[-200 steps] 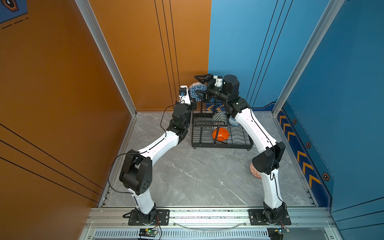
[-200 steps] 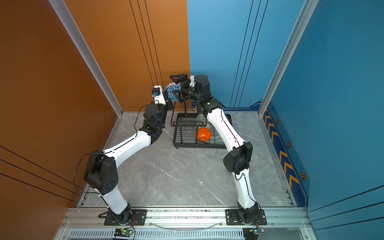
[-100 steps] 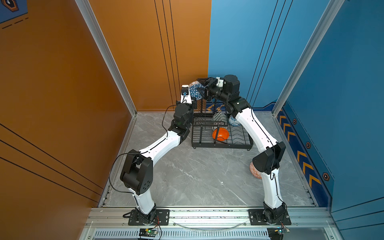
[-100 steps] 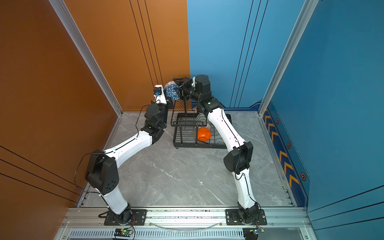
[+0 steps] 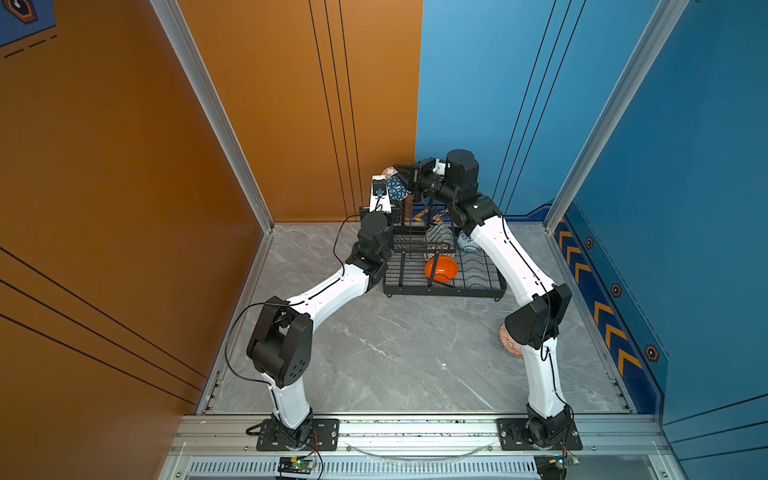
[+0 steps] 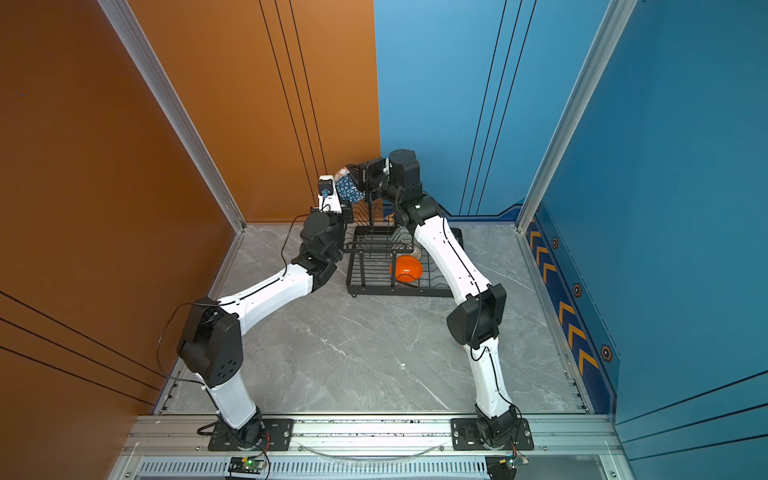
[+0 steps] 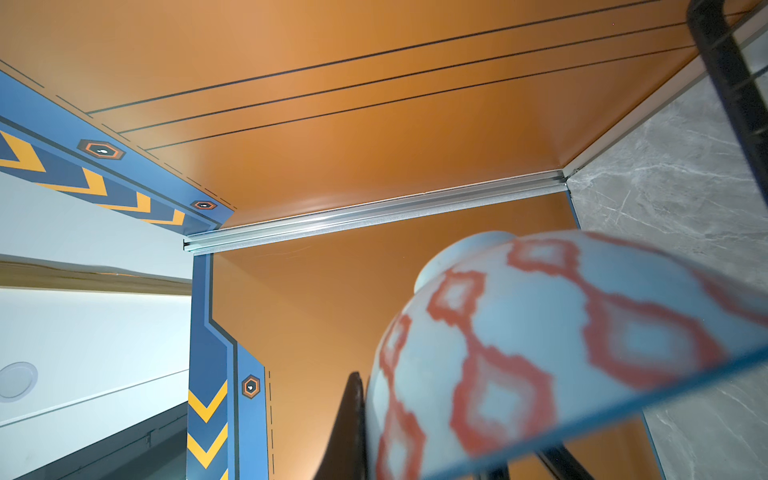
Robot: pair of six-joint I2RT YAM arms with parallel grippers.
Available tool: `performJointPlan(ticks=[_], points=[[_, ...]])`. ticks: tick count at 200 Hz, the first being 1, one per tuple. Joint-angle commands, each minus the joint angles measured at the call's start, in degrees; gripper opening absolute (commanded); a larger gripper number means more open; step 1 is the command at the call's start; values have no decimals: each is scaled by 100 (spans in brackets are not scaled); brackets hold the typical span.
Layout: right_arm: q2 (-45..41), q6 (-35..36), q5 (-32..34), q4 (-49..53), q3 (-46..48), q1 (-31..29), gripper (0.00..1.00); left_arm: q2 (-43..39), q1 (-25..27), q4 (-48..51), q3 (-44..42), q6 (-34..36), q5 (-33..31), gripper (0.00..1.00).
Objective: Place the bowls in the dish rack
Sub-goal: 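Bring the right gripper to the bowl held up by the left gripper, then grasp the bowl rim with the right gripper while the left gripper opens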
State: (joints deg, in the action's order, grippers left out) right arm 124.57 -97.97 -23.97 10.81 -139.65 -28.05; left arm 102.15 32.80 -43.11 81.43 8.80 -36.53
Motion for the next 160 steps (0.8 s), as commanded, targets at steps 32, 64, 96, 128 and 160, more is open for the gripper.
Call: performJointPlan(ticks=[32, 64, 96, 128, 160], points=[[-25, 545, 131, -244, -97, 360, 0, -226, 203, -492, 211, 387, 72, 20], [5, 527, 52, -454, -114, 410, 0, -295, 236, -483, 133, 301, 46, 33], [65, 508, 11, -540, -214, 480, 0, -504, 294, -452, -53, 43, 41, 66], [120, 546, -98, -784, -393, 611, 0, -765, 355, 124, -68, -219, 44, 98], [4, 888, -289, -765, -416, 820, 0, -1056, 194, 1432, 58, -1539, 522, 98]])
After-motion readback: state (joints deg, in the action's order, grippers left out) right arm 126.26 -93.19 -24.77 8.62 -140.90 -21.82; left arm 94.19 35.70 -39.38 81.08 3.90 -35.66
